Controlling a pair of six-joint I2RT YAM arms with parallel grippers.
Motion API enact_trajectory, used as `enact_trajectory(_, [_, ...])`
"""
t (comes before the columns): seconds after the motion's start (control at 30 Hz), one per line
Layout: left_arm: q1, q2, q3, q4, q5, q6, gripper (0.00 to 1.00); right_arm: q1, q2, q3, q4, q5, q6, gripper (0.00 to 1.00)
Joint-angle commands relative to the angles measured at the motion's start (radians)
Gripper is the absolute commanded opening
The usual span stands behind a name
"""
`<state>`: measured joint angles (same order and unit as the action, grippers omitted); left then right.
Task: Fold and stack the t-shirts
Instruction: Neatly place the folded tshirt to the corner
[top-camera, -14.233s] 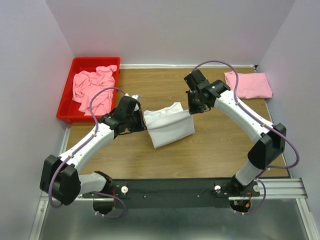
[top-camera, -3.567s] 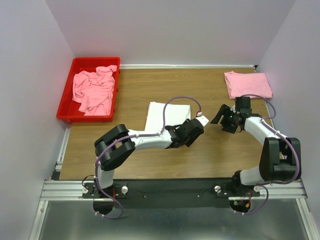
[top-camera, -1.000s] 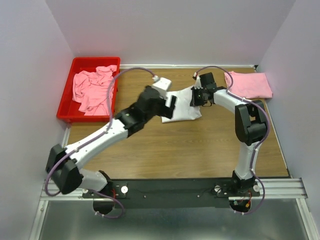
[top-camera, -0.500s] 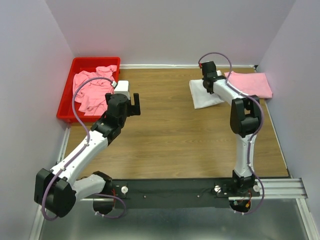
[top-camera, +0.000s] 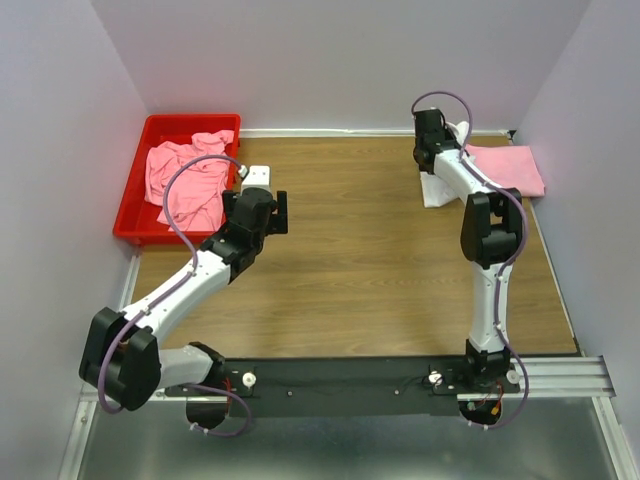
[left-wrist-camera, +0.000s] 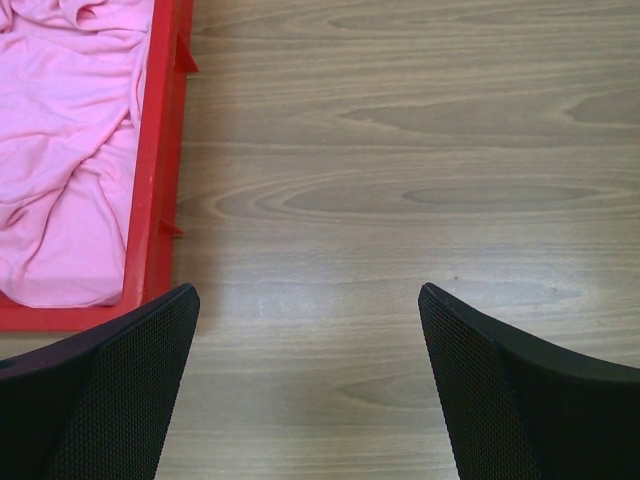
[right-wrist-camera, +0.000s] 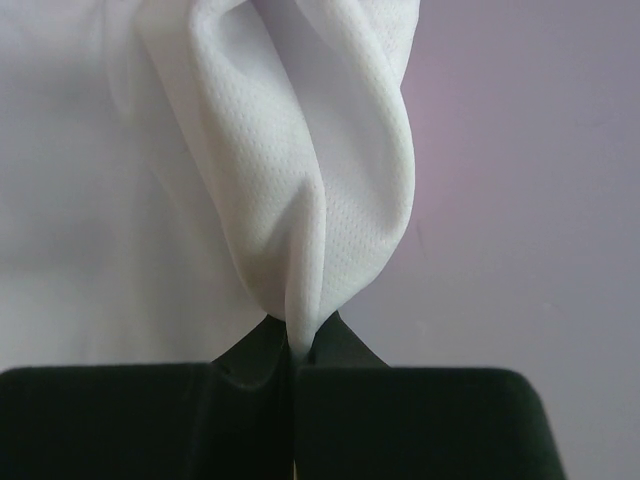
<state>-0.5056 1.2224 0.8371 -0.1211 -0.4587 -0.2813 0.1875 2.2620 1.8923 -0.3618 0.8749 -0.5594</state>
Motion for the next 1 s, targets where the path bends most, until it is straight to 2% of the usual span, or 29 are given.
enact_trajectory(0.0, [-0.005, 0.023, 0.019, 0.012, -0.049, -0.019, 0.98, -0.014, -0.016, 0.030, 0.072, 0.055, -0.071, 0.00])
enact_trajectory(0.47, [-0.004, 0.074, 0.028, 0.014, -0.038, -0.015, 0.98, -0.095, -0.073, 0.040, 0.113, -0.053, -0.076, 0.01])
enact_trajectory(0.97, [-0.005, 0.098, 0.031, 0.015, -0.035, -0.006, 0.98, -0.183, 0.021, 0.108, 0.164, -0.117, -0.008, 0.00])
